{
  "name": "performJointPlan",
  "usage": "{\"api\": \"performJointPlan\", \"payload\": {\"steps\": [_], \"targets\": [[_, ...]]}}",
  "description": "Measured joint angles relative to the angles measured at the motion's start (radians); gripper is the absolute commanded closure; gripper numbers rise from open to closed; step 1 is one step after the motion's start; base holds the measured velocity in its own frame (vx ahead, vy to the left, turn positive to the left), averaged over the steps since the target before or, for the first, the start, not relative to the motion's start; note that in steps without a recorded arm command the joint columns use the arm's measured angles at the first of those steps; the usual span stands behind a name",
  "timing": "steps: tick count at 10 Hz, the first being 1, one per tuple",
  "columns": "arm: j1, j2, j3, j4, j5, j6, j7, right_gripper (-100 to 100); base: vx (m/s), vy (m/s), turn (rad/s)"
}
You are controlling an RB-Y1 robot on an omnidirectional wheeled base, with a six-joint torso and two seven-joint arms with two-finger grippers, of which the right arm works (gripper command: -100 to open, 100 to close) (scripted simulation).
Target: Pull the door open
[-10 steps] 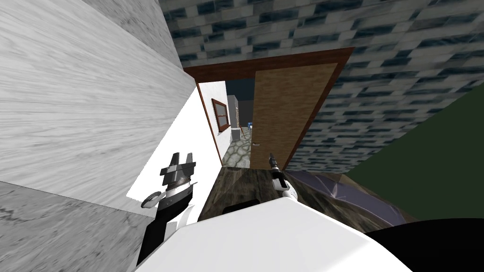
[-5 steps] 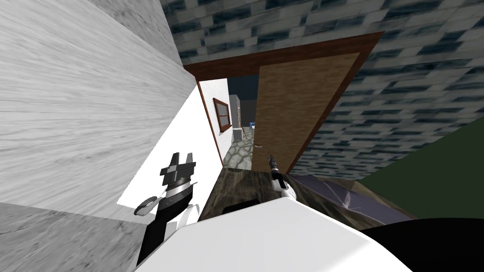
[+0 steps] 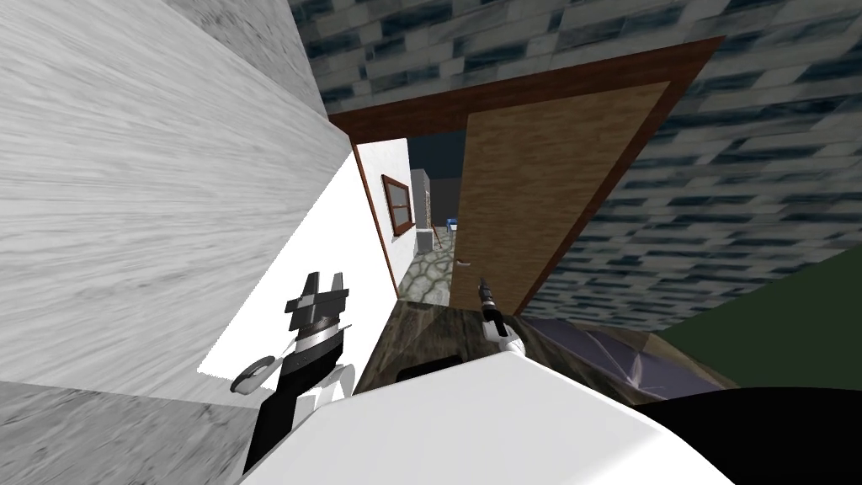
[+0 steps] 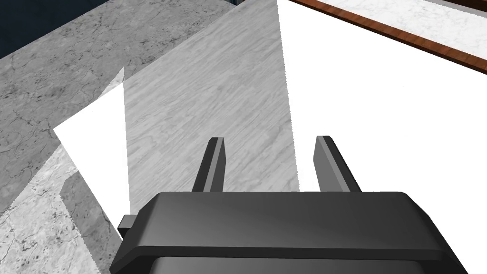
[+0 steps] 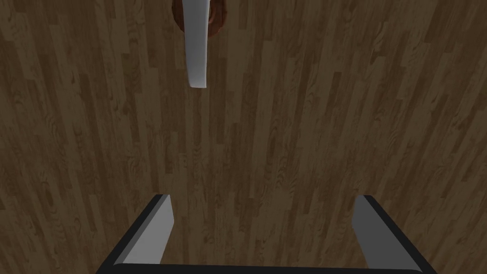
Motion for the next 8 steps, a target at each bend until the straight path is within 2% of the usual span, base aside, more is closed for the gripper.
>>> {"api": "performJointPlan", "payload": {"steps": [2, 4, 6, 8], "targets": [[-0.022, 0.000, -0.018, 0.058, 0.006, -0.021, -0.003, -100, 0.094, -0.016, 0.050], [-0.038, 0.004, -0.033, 0.090, 0.013, -0.024, -0.007, -100, 0.083, -0.019, 0.052], [-0.067, 0.000, -0.052, 0.161, 0.018, -0.047, -0.010, -100, 0.104, -0.023, 0.080], [-0.083, 0.003, -0.071, 0.208, 0.027, -0.059, -0.019, -100, 0.100, -0.033, 0.055]]}}
